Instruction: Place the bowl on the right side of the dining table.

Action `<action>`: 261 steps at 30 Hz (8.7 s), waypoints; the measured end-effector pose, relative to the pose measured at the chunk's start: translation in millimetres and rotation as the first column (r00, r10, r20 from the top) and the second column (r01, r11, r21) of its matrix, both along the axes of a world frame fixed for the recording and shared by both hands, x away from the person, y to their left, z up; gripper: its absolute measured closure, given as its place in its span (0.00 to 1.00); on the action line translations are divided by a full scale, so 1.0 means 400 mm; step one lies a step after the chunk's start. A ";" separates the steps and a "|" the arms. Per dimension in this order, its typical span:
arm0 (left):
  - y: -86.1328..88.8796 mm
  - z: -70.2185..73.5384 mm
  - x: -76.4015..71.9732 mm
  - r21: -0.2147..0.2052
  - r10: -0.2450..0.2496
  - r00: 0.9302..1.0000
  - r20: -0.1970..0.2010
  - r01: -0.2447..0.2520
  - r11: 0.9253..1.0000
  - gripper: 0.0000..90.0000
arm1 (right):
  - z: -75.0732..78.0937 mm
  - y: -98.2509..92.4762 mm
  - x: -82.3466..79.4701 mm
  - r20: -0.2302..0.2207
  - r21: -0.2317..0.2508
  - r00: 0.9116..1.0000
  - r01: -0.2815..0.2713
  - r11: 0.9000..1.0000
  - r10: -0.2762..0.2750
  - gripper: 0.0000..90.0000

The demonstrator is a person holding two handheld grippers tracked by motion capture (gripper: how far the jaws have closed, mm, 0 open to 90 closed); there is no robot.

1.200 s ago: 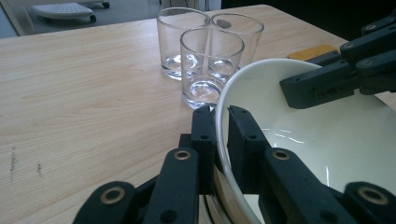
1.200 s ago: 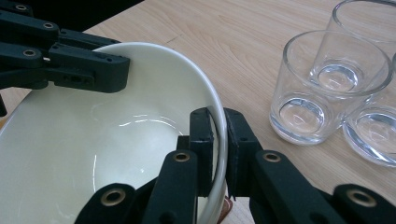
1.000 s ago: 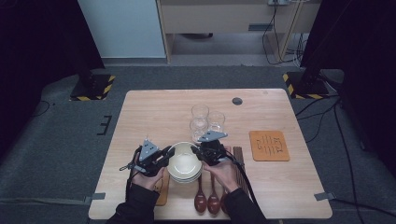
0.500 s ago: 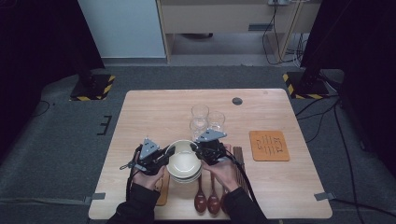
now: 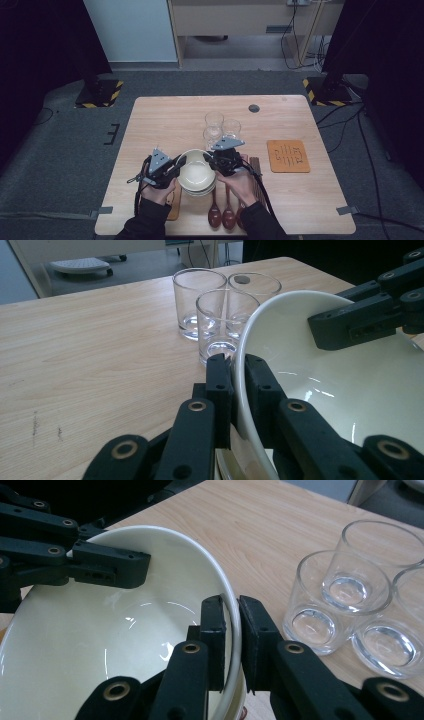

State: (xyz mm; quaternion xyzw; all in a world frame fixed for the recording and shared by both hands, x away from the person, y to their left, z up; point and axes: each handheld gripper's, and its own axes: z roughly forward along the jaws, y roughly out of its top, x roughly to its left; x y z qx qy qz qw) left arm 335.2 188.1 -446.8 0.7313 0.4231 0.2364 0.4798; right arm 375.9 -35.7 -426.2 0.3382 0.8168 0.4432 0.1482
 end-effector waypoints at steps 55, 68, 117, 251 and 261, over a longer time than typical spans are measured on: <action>0.101 0.046 -0.011 -0.183 0.104 0.984 0.142 -0.077 0.980 0.36 | -0.022 0.017 0.031 -0.192 -0.020 0.979 0.064 0.998 -0.067 0.92; 0.144 0.008 0.016 -0.144 0.184 0.979 0.089 -0.170 0.975 0.28 | 0.003 -0.002 0.018 -0.136 0.047 0.989 0.062 0.997 -0.055 0.92; 0.239 -0.169 0.112 0.141 0.299 0.934 -0.197 -0.274 0.951 0.21 | 0.104 -0.207 0.032 -0.039 0.145 0.974 0.226 0.963 -0.223 0.92; 0.270 -0.223 0.138 0.223 0.321 0.915 -0.246 -0.268 0.937 0.09 | -0.115 -0.645 0.167 -0.201 -0.047 0.752 0.633 0.773 -0.628 0.92; 0.270 -0.223 0.138 0.224 0.322 0.914 -0.246 -0.270 0.937 0.08 | -0.131 -0.655 0.181 -0.216 -0.066 0.743 0.636 0.768 -0.634 0.92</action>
